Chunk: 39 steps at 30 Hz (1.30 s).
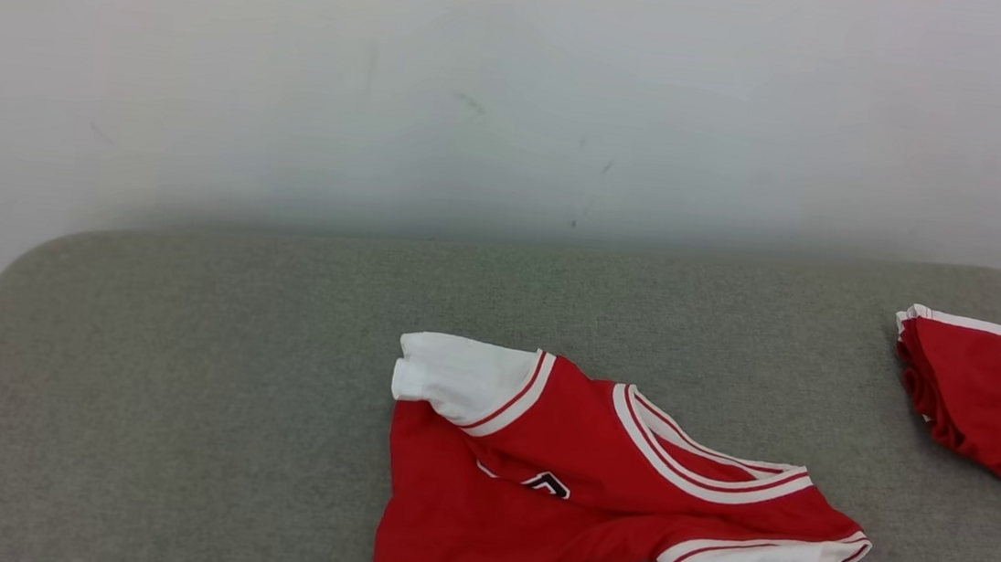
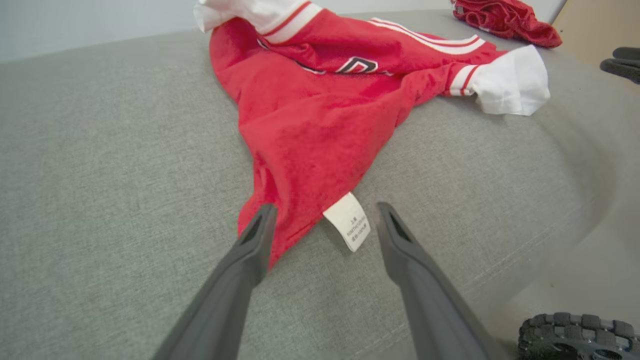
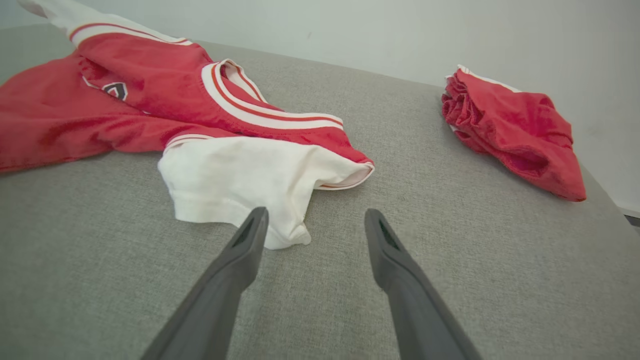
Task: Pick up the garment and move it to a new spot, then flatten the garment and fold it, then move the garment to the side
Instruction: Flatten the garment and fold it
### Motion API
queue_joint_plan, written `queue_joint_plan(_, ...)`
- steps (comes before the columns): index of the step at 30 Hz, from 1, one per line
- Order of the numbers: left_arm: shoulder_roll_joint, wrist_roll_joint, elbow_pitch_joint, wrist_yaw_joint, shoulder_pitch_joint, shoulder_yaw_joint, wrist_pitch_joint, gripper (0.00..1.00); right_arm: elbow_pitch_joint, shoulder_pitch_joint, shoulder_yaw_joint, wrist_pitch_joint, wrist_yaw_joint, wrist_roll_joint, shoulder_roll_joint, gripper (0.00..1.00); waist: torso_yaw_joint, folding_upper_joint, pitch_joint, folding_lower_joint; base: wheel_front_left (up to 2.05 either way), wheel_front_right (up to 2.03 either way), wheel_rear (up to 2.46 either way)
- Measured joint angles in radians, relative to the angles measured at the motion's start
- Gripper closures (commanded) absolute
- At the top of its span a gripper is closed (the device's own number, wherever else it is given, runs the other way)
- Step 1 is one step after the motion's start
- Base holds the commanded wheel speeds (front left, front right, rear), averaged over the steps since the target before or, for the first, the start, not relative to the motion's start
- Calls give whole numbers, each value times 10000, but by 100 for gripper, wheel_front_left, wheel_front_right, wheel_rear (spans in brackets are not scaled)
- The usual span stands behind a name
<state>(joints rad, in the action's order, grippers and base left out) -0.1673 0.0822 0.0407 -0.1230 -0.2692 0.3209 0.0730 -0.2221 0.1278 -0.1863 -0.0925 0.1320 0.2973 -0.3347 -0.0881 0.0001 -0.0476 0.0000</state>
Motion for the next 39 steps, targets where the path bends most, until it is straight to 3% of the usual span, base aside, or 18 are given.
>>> queue_joint_plan(9, -454, 148, 393, -36, 475, 487, -497, 0, -462, -349, -556, 382, 0, 211, -4, 0, -108, 0, 391, 1, 0, 0, 0)
queue_joint_plan(16, -694, 25, 825, 207, 657, 385, -487, 0, -815, -556, -886, 401, 0, 372, -17, 0, -199, 0, 619, 0, 0, 0, 0)
queue_joint_plan(39, -744, -391, 1837, 533, 1729, 761, 130, 0, -1526, -1477, -1551, 59, 0, 673, 142, 0, -144, 0, 1233, 0, 0, 0, 0)
